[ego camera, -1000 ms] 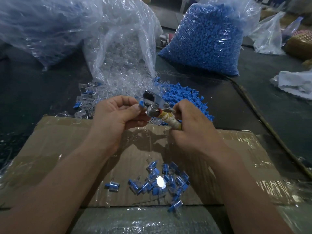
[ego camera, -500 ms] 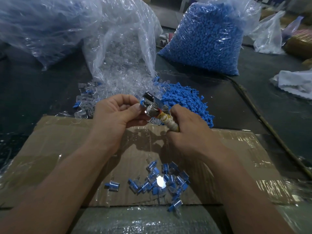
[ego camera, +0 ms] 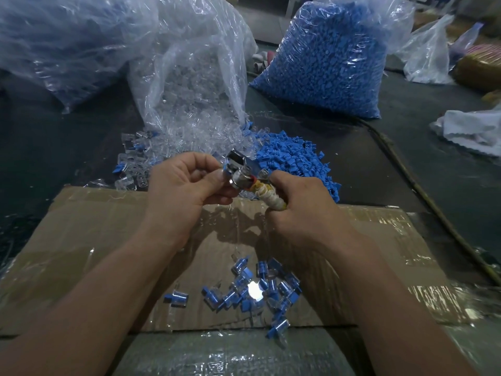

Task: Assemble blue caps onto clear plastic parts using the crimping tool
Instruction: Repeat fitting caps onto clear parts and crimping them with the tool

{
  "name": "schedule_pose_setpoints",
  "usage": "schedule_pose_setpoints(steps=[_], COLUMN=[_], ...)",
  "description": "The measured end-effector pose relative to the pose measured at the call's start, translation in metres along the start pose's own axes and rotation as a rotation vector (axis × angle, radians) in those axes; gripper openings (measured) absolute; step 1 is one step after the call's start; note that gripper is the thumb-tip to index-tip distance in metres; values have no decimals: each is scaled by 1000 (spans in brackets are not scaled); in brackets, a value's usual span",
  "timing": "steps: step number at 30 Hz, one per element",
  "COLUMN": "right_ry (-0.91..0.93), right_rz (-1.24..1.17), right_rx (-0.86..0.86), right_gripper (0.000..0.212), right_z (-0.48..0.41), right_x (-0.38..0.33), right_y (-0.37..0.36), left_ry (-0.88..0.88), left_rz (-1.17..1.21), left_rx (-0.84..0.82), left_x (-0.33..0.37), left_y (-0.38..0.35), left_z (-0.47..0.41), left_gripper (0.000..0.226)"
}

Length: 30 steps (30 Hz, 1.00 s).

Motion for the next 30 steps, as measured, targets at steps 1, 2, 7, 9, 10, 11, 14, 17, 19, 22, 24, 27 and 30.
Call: schedule_pose_setpoints(steps=[1, 2, 7, 9, 10, 11, 14, 17, 19, 22, 24, 27, 30], right_ry=[-2, -5, -8, -11, -14, -16, -11, 9, 8, 5, 14, 15, 14], right_rz=[-2, -1, 22, 16, 12, 8, 26, 43, 26, 24, 12, 12, 3], right_rx=[-3, -8, 3, 0, -3, -4, 28, 65, 83, 68, 69, 95, 84], right_gripper=[18, 17, 26, 26, 25, 23, 16, 15, 15, 15, 17, 21, 26], right_z=[0, 0, -1, -2, -1, -2, -1, 0, 1, 1, 0, -1, -3], right_x=[0, 0, 2, 2, 1, 1, 1, 0, 0, 0, 2, 5, 5], right_y=[0, 0, 0, -1, -1, -1, -2, -2, -3, -4, -3, 1, 2], left_ry=[-3, -6, -15, -14, -14, -16, -26, -35, -36, -28, -21, -1, 26], left_rz=[-7, -14, -32, -35, -37, -41, -50, -44, -39, -46, -39, -53, -58], left_rx=[1, 2, 1, 4, 6, 8, 14, 18, 18, 25, 39, 35, 65], left_x=[0, 0, -1, -1, -1, -1, 0, 1, 2, 3, 3, 3, 1], left_y=[0, 0, -1, -1, -1, -1, -1, -1, 0, -1, 0, 0, 1], left_z=[0, 0, 0, 0, 0, 0, 1, 2, 2, 1, 1, 1, 0], left_gripper=[10, 11, 11, 11, 12, 12, 12, 12, 13, 15, 15, 15, 17])
Point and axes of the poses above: each hand's wrist, its own z-axis away from the middle knuckle, its own y-axis out of the back of the hand, x = y × z, the point moved 1 cm from there along -z, towards the middle knuckle, and after that the axes turned 3 degrees about -x, right-handed, at the moved point
